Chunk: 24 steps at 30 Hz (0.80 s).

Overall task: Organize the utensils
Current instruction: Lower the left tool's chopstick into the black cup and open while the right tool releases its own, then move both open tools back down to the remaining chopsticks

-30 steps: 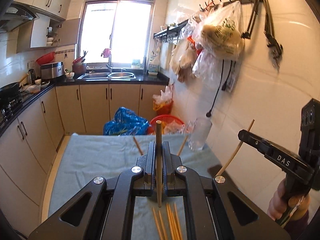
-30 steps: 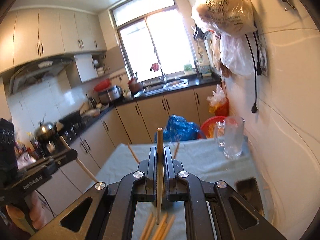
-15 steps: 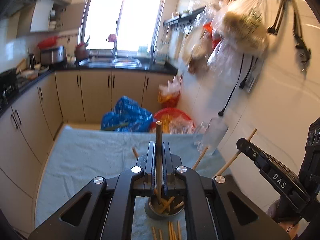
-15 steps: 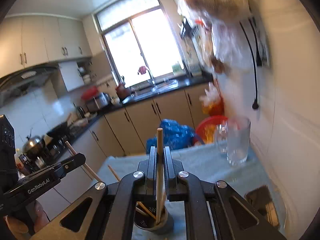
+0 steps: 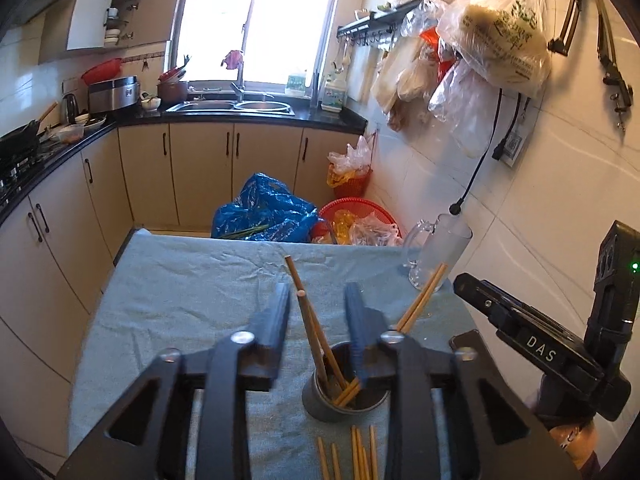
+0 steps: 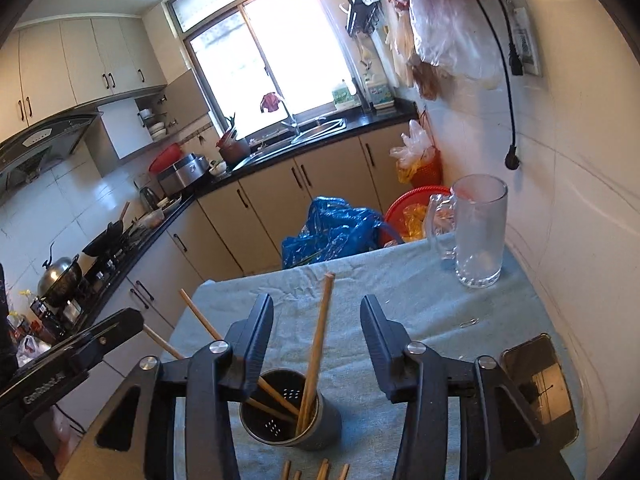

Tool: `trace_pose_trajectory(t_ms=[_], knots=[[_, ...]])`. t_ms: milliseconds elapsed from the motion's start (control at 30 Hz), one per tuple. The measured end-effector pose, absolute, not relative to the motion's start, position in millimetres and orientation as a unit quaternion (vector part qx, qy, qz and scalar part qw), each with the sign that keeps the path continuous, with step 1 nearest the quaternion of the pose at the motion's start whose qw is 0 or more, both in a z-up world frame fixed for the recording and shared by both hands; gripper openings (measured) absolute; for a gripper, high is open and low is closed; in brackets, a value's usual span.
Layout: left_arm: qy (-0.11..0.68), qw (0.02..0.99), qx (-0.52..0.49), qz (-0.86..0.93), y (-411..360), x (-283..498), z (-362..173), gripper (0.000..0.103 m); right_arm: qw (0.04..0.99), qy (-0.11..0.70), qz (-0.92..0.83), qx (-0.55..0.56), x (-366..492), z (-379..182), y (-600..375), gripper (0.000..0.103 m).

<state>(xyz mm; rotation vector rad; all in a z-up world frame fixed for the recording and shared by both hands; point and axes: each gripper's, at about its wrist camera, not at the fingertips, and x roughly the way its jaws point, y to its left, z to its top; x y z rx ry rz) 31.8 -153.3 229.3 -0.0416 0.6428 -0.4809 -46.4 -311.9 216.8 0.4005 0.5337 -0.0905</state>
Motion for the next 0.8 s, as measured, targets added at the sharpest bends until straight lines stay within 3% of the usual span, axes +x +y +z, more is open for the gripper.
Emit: trace_pose_trajectory(t_ms=[167,467,800], knots=[[0.305,0.924,-0.034,-0.228,-130,11,239,0.032,0.947,0.256,-0.044,0.190,-65,228,-310,0.052],[0.285,0.933,-0.050,-0.214,-75,-48,248,0.044,0.946,0.284,-0.054,0.145,-124,231,-306,0.063],[0.353,0.913,-0.035,-0.200,-51,-87,176,0.049,0.915,0.381,-0.103,0.088,-197,189,-318,0.069]])
